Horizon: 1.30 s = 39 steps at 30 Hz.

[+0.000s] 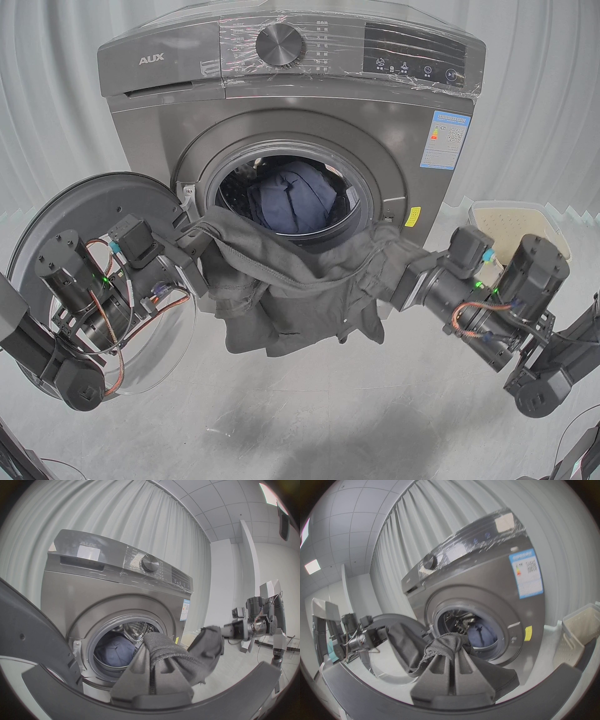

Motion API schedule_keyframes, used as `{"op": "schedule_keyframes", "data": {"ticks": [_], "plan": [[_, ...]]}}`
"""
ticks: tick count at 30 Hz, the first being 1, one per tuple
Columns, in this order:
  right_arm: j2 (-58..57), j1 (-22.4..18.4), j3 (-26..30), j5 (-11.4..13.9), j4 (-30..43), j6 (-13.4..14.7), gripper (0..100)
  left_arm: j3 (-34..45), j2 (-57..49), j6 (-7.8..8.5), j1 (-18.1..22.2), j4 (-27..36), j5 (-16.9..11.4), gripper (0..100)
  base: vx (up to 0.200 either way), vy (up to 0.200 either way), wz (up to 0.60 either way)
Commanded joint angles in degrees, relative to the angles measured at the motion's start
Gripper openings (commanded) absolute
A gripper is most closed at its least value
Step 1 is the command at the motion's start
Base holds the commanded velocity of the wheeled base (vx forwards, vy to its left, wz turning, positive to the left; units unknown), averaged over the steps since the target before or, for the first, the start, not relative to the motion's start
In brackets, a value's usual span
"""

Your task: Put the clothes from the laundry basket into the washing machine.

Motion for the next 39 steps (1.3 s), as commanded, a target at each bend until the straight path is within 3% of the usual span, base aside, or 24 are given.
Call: {"op": "schedule_keyframes", "data": {"ticks": [1, 10, 19, 24, 33, 39], "plan": [[5.0, 3.9, 3.1, -0.3, -0.7, 0.6, 100, -1.5, 2.9, -0.01, -2.2, 0.0, 1.0, 0, 0.000, 0.000, 0.00], [9.9, 11.3, 12.0, 0.7, -0.8, 0.8, 100, -2.5, 3.1, -0.01, -3.6, -0.1, 2.2, 0, 0.000, 0.000, 0.00], [13.9, 13.1, 10.7, 0.9, -1.6, 0.8, 100, -2.5, 2.3, -0.01, -3.6, -0.1, 2.6, 0, 0.000, 0.000, 0.00], [16.4, 12.9, 6.5, 0.8, -2.4, 0.8, 100, -2.2, 2.0, 0.07, -3.8, -0.1, 2.6, 0, 0.000, 0.000, 0.00], [22.9, 8.4, -6.8, 0.2, -1.4, 0.7, 100, -1.6, -0.7, -0.10, -5.6, -0.1, 2.6, 0, 0.000, 0.000, 0.00], [25.9, 7.0, -10.6, 0.3, -0.2, -0.1, 100, -1.7, -1.6, -0.19, -6.1, 0.0, 2.6, 0, 0.000, 0.000, 0.00]]}}
